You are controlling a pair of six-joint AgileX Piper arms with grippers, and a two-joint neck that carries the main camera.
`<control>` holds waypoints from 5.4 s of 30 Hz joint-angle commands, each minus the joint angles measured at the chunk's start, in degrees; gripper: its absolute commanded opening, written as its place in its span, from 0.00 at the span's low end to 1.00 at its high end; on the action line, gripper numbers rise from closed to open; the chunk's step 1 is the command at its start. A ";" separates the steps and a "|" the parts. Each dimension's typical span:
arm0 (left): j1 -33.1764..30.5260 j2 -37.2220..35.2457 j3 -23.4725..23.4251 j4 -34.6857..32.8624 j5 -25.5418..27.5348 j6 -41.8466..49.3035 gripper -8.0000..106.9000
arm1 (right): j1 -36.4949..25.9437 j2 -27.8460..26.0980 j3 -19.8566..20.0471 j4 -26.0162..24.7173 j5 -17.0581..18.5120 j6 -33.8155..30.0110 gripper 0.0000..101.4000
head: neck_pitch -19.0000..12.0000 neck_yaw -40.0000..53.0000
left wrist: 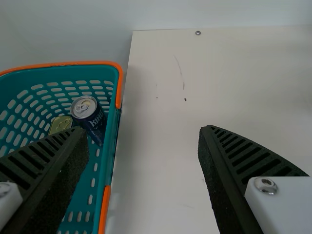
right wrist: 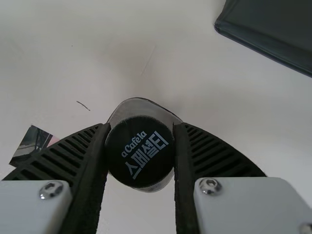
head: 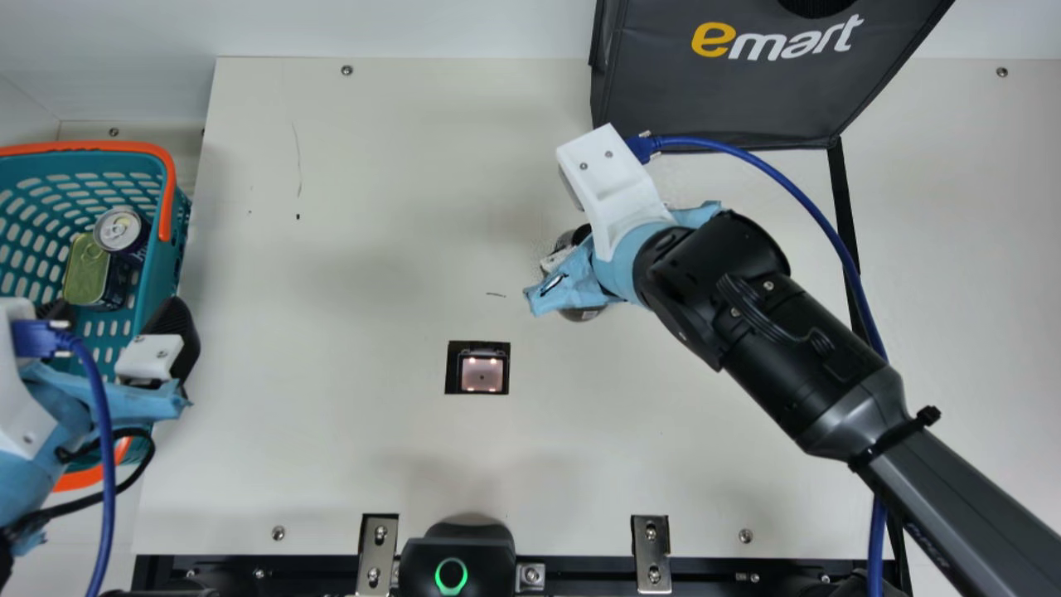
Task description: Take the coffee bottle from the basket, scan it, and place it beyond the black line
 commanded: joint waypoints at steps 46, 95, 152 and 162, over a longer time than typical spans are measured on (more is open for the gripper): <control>0.00 0.00 0.00 0.00 0.00 0.00 0.85 | -5.24 -1.41 -2.82 -0.13 2.71 -1.81 0.00 | -1.48 -19.91; 0.00 0.00 0.00 0.00 0.00 0.00 0.85 | -52.26 -6.10 1.38 9.38 3.54 -16.76 0.00 | -1.48 -19.91; 0.00 0.00 0.00 0.00 0.00 0.00 0.85 | -67.52 0.47 0.09 14.85 -3.02 -27.56 0.33 | -1.48 -19.91; 0.00 0.00 0.00 0.00 0.00 0.00 0.85 | -66.92 -0.26 -0.04 14.77 -2.78 -27.10 0.66 | -1.48 -19.91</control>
